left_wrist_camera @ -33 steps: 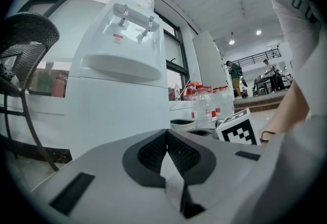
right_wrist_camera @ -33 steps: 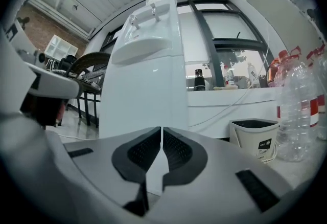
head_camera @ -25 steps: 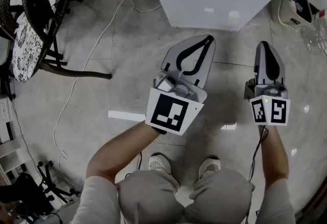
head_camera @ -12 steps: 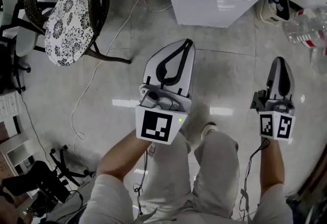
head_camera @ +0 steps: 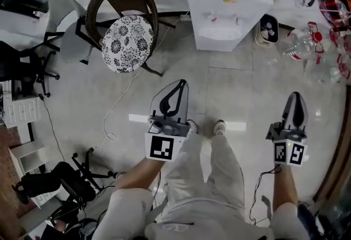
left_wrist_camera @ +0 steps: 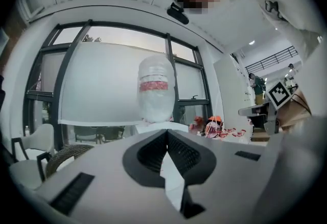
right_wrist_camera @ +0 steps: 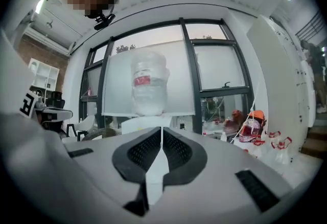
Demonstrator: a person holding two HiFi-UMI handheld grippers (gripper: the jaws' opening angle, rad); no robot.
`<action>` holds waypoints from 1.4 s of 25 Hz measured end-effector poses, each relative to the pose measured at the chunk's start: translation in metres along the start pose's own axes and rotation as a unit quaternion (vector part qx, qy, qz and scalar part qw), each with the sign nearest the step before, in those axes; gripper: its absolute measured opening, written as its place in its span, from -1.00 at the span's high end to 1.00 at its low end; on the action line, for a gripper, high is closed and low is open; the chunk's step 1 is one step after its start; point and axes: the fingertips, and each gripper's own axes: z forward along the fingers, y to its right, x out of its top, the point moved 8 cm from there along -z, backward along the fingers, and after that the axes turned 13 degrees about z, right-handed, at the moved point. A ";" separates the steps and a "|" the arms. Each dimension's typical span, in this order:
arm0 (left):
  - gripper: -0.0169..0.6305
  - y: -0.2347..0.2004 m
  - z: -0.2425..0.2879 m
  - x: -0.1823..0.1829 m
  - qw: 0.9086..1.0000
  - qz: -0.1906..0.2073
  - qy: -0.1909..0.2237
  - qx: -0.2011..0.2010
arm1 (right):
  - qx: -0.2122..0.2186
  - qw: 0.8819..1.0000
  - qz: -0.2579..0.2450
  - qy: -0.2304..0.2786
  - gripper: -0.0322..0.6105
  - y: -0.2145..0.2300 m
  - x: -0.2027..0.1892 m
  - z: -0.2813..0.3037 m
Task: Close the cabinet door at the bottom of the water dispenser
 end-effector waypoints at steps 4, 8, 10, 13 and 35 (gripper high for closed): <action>0.92 -0.029 -0.022 0.082 0.999 -0.024 -0.013 0.031 | 0.017 1.000 -0.018 -0.006 0.82 -0.026 0.086 -0.026; 0.92 -0.054 -0.058 0.132 0.997 -0.025 -0.017 0.075 | 0.015 0.999 -0.028 0.002 0.82 -0.045 0.139 -0.062; 0.92 -0.062 -0.077 0.140 0.995 -0.034 -0.012 0.095 | 0.016 0.999 -0.031 0.007 0.82 -0.049 0.152 -0.079; 0.92 -0.070 -0.100 0.144 0.994 -0.046 -0.003 0.103 | 0.009 0.999 -0.026 0.020 0.82 -0.051 0.168 -0.100; 0.92 -0.056 -0.130 0.180 0.994 -0.032 0.058 0.088 | -0.012 0.998 -0.018 0.057 0.85 -0.044 0.193 -0.144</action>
